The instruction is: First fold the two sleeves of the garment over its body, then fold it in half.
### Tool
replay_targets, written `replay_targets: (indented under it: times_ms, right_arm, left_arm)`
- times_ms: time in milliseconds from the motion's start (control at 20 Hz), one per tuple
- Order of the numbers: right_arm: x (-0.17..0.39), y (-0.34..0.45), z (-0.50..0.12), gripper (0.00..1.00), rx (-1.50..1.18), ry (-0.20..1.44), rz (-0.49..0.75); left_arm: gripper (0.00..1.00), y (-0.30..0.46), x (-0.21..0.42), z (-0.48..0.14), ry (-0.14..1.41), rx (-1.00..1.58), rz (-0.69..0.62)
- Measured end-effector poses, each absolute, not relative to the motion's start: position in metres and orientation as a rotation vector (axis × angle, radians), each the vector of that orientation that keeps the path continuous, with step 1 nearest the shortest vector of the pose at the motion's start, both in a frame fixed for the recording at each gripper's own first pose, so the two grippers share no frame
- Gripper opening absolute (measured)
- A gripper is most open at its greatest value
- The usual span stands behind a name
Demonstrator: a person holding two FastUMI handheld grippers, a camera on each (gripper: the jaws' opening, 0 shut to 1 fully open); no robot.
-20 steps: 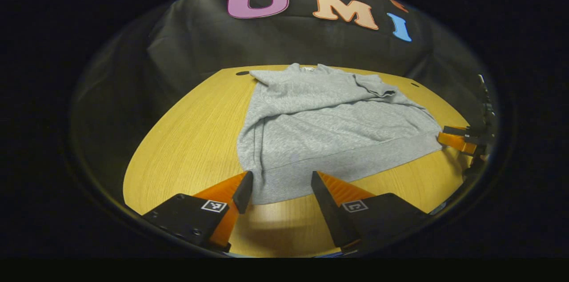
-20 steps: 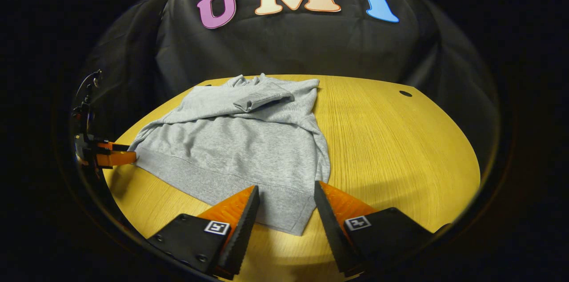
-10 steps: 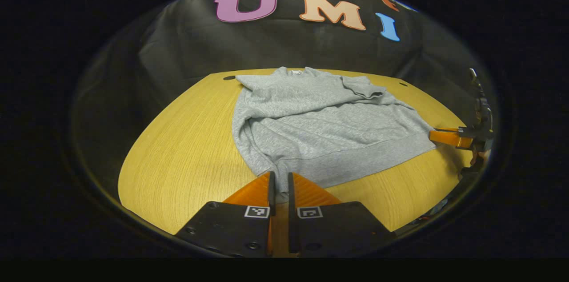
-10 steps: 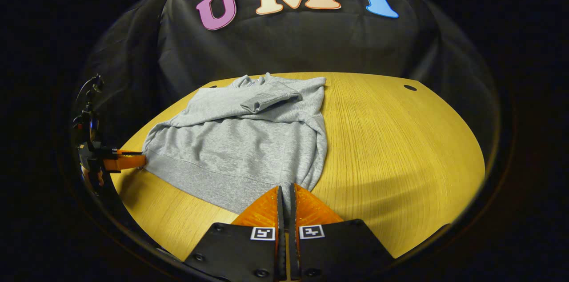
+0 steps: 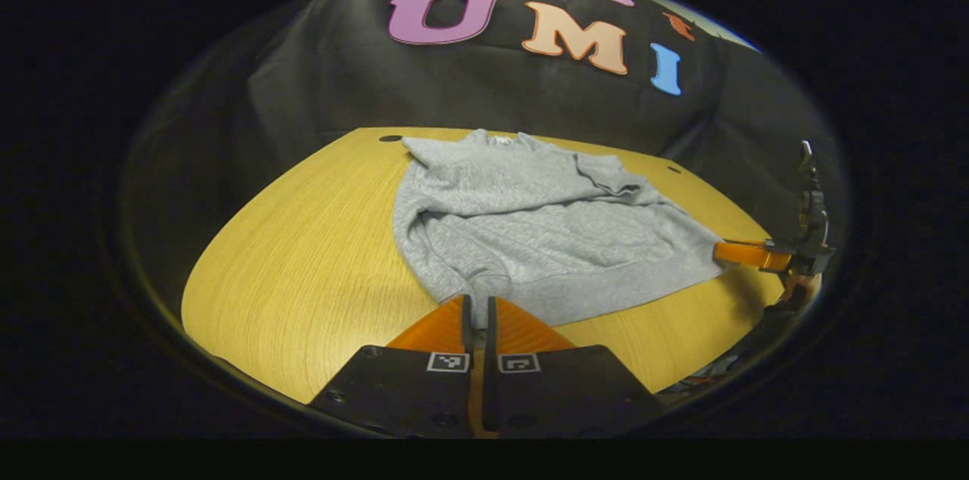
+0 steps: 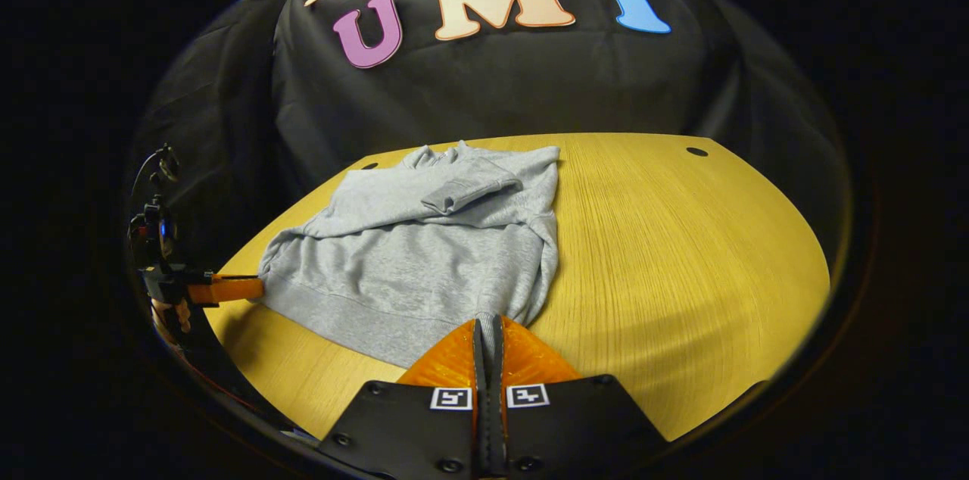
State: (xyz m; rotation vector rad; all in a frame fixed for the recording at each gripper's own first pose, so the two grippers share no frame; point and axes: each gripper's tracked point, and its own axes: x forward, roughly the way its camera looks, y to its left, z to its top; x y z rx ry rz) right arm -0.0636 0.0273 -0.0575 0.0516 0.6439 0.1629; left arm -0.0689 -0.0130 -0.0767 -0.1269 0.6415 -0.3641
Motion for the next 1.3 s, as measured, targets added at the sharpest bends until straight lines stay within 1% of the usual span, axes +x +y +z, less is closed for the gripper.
replay_targets:
  times_ms: [250,500,650,800,1000,1050,1300]
  right_arm:
    - [-0.04,0.038,-0.03,0.02,0.131,0.603,0.204]
    - [-0.004,0.037,-0.009,0.02,0.126,0.555,0.204]
    - [0.025,0.039,0.001,0.02,0.144,0.537,0.201]
    - [0.061,0.037,0.014,0.02,0.174,0.5,0.177]
    - [0.111,0.032,0.027,0.02,0.227,0.464,0.139]
    - [0.125,0.033,0.027,0.02,0.242,0.457,0.131]
    - [0.178,0.026,0.005,0.02,0.299,0.484,0.081]
  left_arm:
    - [0.0,-0.027,-0.042,-0.043,0.555,-0.171,-0.422]
    - [0.0,-0.048,-0.002,-0.007,0.452,-0.197,-0.467]
    - [0.0,-0.055,0.028,0.007,0.421,-0.212,-0.464]
    - [0.0,-0.055,0.063,0.02,0.387,-0.241,-0.43]
    - [0.01,-0.045,0.107,0.029,0.359,-0.292,-0.353]
    - [0.0,-0.042,0.119,0.029,0.355,-0.308,-0.328]
    - [0.0,-0.037,0.17,0.014,0.375,-0.328,-0.242]
